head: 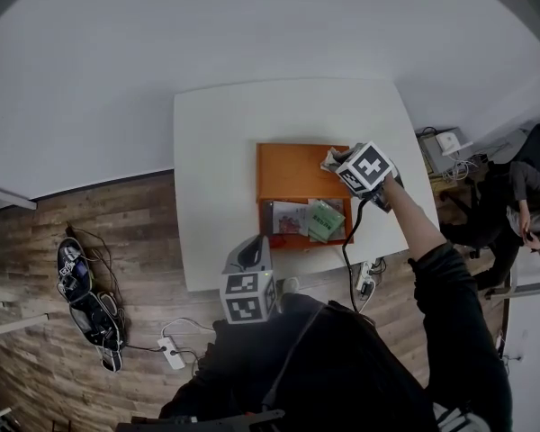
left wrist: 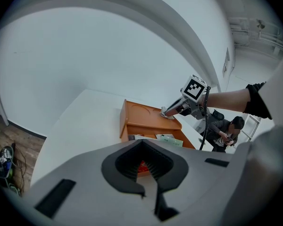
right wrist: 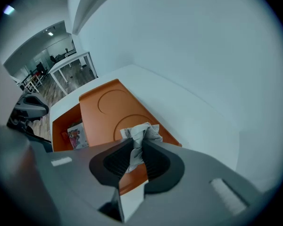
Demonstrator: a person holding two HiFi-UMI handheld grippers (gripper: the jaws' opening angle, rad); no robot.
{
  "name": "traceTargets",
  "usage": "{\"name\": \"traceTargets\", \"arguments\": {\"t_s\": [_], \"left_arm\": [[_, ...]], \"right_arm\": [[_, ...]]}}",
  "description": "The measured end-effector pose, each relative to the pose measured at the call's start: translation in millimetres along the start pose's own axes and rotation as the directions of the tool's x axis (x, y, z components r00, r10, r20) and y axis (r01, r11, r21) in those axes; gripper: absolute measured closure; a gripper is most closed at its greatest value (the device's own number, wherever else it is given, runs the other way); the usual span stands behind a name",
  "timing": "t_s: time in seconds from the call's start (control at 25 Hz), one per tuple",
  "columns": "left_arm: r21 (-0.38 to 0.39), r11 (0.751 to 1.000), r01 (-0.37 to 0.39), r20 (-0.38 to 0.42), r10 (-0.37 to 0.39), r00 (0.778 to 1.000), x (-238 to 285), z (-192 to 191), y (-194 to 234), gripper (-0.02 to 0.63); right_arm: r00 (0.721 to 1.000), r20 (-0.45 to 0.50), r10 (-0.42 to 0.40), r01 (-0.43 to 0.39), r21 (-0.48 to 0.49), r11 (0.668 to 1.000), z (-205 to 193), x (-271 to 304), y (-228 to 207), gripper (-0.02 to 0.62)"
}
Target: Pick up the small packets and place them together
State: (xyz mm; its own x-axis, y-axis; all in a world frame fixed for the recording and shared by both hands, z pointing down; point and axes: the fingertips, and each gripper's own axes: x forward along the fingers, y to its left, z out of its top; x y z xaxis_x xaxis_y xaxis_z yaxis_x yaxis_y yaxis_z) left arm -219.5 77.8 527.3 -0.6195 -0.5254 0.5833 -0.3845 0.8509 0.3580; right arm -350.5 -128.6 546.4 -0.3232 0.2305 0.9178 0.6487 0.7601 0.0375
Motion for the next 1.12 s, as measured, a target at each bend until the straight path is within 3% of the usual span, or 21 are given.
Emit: {"name": "traceTargets", "arguments": {"t_s": [0.24, 0.6, 0.72, 0.92, 1.12], "left_arm": [[-0.002, 1.000, -0.007, 0.002, 0.007, 1.000, -1, -1, 1, 0.607], [0.000, 1.000, -0.004, -0.003, 0.004, 1.000, 0, -3, -1, 0.607], [0.003, 1.000, 0.000, -0.004, 0.000, 1.000, 1, -4, -2, 0.607], [0.007, 1.000, 0.000, 0.003, 0.000, 1.000, 0, -5, -3, 0.607], [-0.002, 1.000, -0.007, 0.009, 0.007, 1.000, -3, -5, 2, 0.607]], "right_arm": [[0.999, 0.007, 0.039, -0.039, 0.056, 0.998, -3, 1, 0, 0.525], [0.998, 0.043, 0.054, -0.054, -0.010, 0.998, 3, -16, 5, 0.440], [0.995, 0.079, 0.056, -0.051, -0.060, 0.997, 12, -34, 15, 0.440], [0.986, 0.106, 0.127, -0.107, -0.178, 0.978, 12, -57, 62, 0.439], [0.980, 0.059, 0.191, -0.169, -0.268, 0.948, -3, -41, 115, 0.439]]}}
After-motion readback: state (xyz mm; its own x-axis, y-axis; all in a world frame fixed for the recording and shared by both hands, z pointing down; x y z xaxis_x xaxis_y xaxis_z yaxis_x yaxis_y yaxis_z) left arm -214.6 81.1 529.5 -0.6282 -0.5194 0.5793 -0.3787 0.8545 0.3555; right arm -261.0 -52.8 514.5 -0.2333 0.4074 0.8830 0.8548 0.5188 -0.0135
